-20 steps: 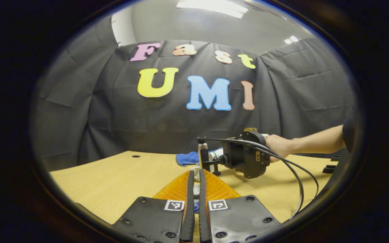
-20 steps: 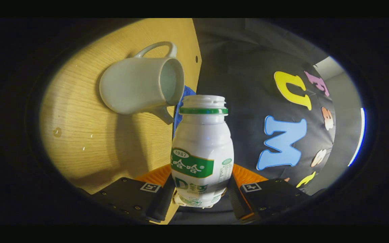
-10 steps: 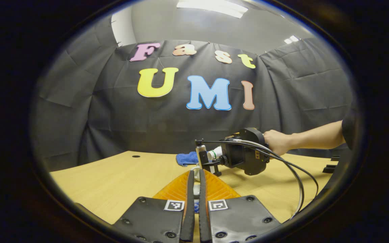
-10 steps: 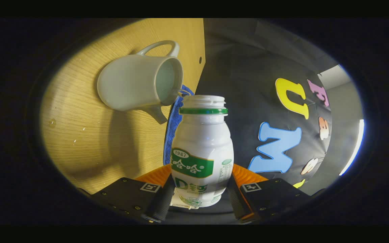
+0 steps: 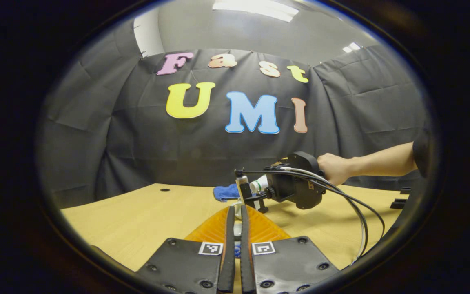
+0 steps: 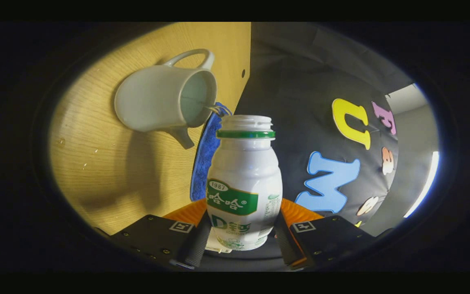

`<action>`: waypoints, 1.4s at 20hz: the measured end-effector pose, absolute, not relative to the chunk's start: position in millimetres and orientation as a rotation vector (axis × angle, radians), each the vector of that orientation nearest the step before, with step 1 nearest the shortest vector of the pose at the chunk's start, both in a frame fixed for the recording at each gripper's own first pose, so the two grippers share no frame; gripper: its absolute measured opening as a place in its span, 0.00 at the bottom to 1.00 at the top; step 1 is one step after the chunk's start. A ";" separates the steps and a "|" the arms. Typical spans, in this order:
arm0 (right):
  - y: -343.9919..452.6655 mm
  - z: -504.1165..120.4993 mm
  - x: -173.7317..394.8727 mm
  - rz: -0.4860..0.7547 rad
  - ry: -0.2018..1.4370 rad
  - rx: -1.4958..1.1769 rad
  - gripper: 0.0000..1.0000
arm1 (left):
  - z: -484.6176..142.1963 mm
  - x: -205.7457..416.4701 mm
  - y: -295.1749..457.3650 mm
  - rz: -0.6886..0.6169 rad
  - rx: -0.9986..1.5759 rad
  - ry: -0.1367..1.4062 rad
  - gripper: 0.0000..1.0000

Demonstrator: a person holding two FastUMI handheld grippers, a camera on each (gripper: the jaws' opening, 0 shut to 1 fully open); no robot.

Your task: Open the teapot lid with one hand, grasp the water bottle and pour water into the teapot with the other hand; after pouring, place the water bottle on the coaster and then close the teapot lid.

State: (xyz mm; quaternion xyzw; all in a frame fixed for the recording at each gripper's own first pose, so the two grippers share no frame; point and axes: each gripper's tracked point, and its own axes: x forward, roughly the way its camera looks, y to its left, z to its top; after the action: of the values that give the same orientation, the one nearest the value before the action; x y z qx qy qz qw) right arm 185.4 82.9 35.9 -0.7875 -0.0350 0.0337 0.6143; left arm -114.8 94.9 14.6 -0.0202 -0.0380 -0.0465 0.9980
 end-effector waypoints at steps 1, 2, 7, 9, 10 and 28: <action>83.1 37.4 184.5 0.077 -0.082 -1.822 0.72 | 14.4 -113.8 94.8 -0.094 -0.040 -0.075 0.12; 84.0 37.7 184.2 0.076 -0.085 -1.827 0.72 | 13.3 -113.9 94.3 -0.095 -0.039 -0.073 0.16; 83.4 41.7 185.6 0.068 -0.100 -1.851 0.72 | 13.9 -114.4 94.2 -0.095 -0.034 -0.071 0.12; 83.9 44.4 185.6 0.062 -0.108 -1.864 0.72 | 13.9 -114.0 95.3 -0.093 -0.034 -0.072 0.12; 84.4 46.0 185.9 0.059 -0.113 -1.871 0.72 | 13.1 -114.4 95.3 -0.093 -0.035 -0.072 0.16; 96.5 65.9 185.1 0.037 -0.197 -2.022 0.72 | 15.4 -116.4 95.4 -0.094 -0.026 -0.078 0.12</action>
State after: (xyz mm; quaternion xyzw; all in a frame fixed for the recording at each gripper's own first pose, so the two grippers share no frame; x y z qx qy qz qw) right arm 185.1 96.5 65.9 -0.8457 -0.0825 0.0156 0.5269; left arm -116.4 95.4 15.4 -0.0130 -0.0389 -0.0470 0.9981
